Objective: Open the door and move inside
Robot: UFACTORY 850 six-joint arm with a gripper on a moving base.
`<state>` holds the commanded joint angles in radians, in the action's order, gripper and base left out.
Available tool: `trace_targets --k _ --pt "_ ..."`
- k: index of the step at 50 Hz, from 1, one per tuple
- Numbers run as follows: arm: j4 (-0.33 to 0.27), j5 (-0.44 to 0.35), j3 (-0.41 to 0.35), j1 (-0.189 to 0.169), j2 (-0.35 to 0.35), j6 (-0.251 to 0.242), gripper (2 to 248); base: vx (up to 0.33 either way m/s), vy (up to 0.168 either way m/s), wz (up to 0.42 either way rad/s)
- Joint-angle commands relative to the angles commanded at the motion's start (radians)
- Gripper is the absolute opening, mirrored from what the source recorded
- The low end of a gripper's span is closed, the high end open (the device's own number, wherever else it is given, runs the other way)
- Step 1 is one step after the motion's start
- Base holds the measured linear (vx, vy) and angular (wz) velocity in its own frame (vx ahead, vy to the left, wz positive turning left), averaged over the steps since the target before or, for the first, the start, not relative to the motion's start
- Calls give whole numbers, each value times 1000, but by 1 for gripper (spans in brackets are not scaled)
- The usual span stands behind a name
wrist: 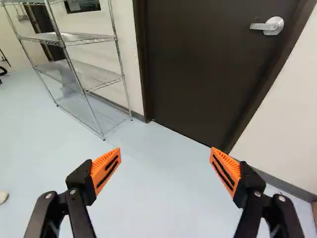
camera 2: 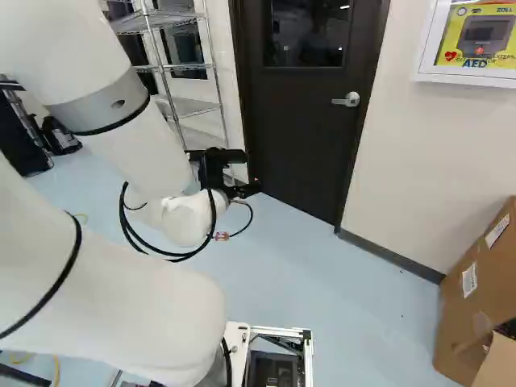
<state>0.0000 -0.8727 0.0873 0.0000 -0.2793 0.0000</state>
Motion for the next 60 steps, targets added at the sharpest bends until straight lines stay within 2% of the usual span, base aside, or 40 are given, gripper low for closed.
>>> trace_targets --k 37,60 --pt "0 0 0 0 0 0 247 191 67 -27" --pt "0 0 0 0 0 0 247 199 21 -250"
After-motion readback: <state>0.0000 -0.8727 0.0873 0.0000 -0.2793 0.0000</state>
